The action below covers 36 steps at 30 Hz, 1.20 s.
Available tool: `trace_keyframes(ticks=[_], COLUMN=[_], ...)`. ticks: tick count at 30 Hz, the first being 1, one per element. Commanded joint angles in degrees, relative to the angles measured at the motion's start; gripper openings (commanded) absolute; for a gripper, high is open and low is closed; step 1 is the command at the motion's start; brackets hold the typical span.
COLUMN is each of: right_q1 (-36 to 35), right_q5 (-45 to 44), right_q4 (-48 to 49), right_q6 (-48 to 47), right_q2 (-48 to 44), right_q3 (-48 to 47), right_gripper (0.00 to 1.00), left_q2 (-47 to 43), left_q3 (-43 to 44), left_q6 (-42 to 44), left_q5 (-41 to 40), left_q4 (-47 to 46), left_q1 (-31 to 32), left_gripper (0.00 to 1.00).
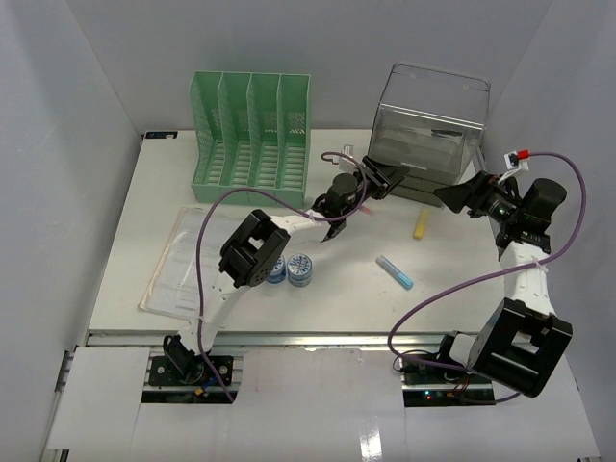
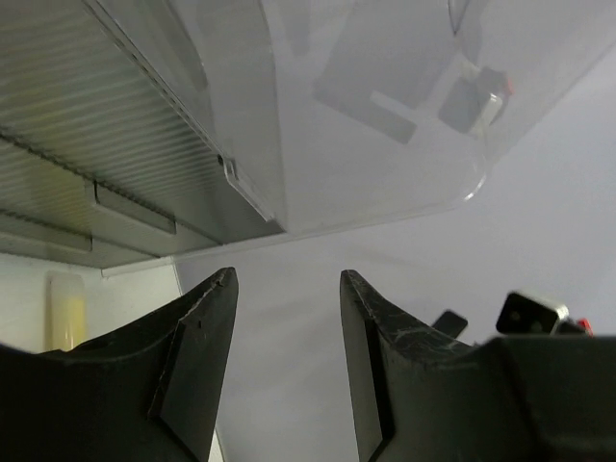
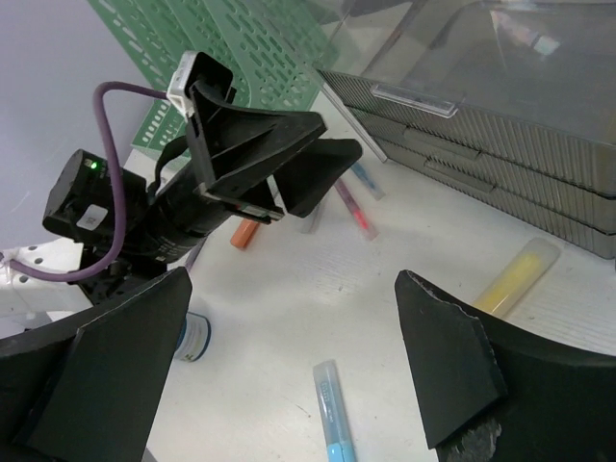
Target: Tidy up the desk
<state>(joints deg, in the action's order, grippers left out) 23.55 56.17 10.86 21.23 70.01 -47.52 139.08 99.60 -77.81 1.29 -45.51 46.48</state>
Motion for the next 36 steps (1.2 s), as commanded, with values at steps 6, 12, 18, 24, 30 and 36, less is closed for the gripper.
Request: trace_keyframes(ticks=[6, 12, 18, 24, 30, 36], right_q1=[0.18, 0.45, 1.82, 2.84, 3.08, 3.36], right_q5=[-1.01, -0.61, -0.25, 0.49, 0.26, -1.89], right_q4=[6.59, 6.67, 6.63, 6.57, 6.54, 4.82], right_q6=[0.39, -0.45, -0.66, -0.84, -1.63, -1.74], right_q2=[-6.83, -8.85, -9.7, -10.39, -10.77, -9.0], right_q3=[5.59, 6.97, 7.64, 8.64, 9.28, 6.79], right_gripper=[0.92, 0.92, 0.92, 0.92, 0.92, 0.93], left_q2=[7.36, 10.71, 13.54, 14.5, 12.87, 8.34], left_q3=[15.93, 20.58, 25.0, 25.61, 22.77, 18.89], left_q6=[-1.2, -0.97, -0.72, -2.86, -2.78, 1.6], left_q5=[-4.28, -6.1, -7.17, -7.24, -6.52, -4.92], left_q4=[6.41, 6.89, 9.1, 8.28, 5.33, 2.06], left_q1=[-0.16, -0.25, -0.46, -0.86, -0.95, -0.95], left_gripper=[0.58, 0.55, 0.46, 0.18, 0.04, 0.0])
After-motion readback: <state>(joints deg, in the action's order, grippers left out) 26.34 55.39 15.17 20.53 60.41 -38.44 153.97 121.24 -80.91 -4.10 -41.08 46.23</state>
